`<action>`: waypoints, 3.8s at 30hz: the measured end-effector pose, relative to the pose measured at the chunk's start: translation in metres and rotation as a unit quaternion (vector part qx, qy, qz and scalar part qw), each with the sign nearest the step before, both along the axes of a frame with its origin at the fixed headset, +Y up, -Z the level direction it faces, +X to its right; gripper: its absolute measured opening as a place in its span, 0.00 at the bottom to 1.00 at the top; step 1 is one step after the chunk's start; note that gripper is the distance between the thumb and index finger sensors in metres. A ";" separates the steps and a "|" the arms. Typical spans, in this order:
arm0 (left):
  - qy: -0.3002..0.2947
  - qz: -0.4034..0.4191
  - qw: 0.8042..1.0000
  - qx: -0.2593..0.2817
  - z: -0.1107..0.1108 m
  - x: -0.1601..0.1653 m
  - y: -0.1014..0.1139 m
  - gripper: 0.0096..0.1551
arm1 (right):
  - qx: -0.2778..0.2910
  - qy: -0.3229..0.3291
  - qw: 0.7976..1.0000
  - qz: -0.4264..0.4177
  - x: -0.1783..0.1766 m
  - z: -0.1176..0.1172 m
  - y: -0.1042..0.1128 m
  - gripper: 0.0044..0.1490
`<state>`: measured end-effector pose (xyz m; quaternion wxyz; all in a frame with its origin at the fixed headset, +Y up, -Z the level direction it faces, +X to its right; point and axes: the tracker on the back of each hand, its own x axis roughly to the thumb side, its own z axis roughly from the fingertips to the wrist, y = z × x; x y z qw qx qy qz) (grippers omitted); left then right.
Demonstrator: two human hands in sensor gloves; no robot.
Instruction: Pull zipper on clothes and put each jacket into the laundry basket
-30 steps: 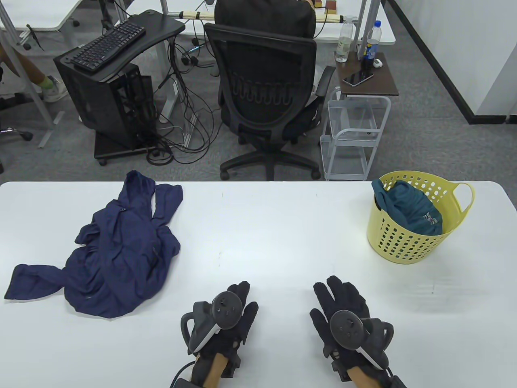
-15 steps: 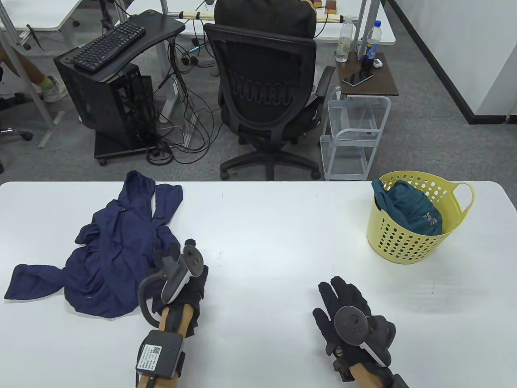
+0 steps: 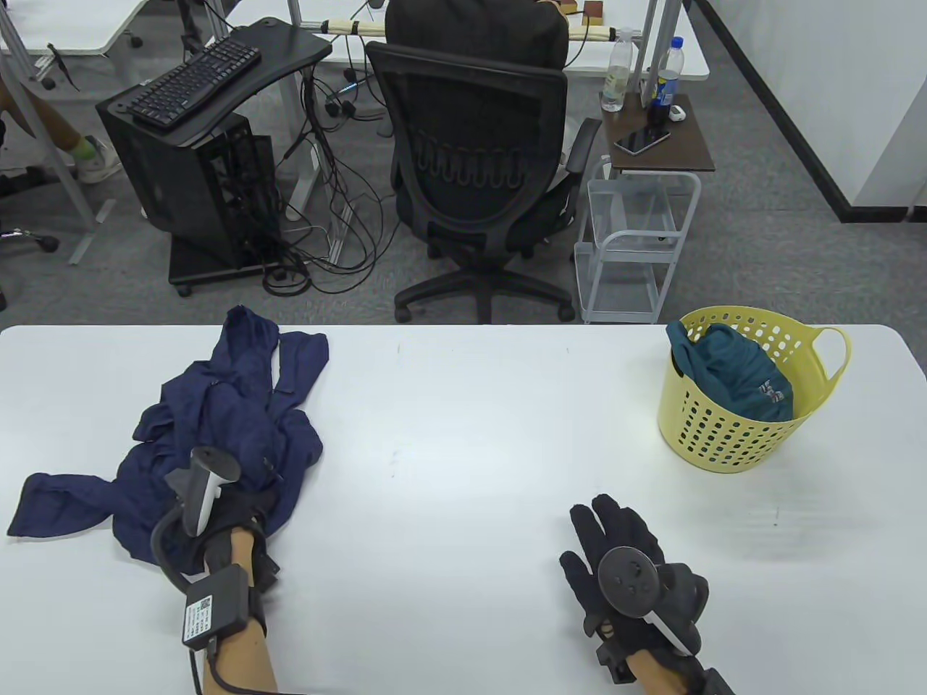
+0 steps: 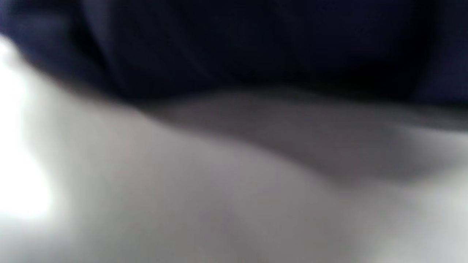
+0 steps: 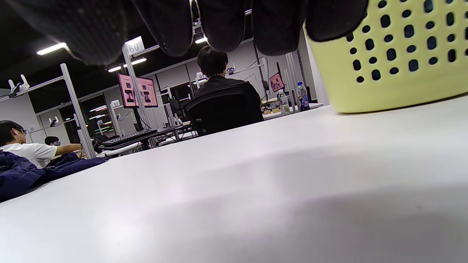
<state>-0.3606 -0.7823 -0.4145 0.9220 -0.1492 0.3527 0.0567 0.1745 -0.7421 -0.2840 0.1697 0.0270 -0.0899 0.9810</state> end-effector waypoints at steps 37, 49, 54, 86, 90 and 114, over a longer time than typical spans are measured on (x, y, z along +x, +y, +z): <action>-0.310 0.011 0.889 0.337 0.096 0.124 0.225 0.30 | -0.034 -0.023 0.999 -0.023 0.014 -0.007 -0.010 0.42; -0.539 0.057 0.839 0.048 0.100 0.254 0.071 0.38 | -0.068 -0.065 0.995 -0.028 0.027 -0.010 -0.015 0.42; -0.562 0.142 0.812 -0.070 0.105 0.260 0.038 0.58 | -0.077 -0.063 0.995 -0.027 0.026 -0.012 -0.017 0.41; -0.370 0.114 0.916 -0.111 0.125 0.242 0.030 0.48 | -0.269 0.066 0.955 -0.100 -0.029 -0.096 -0.018 0.55; -0.358 0.157 0.919 -0.045 0.124 0.231 0.042 0.28 | -0.329 0.086 0.938 -0.069 -0.027 -0.095 0.003 0.44; -0.497 0.408 0.763 0.062 0.160 0.217 0.107 0.50 | 0.023 -0.010 0.994 0.108 -0.045 -0.099 0.133 0.35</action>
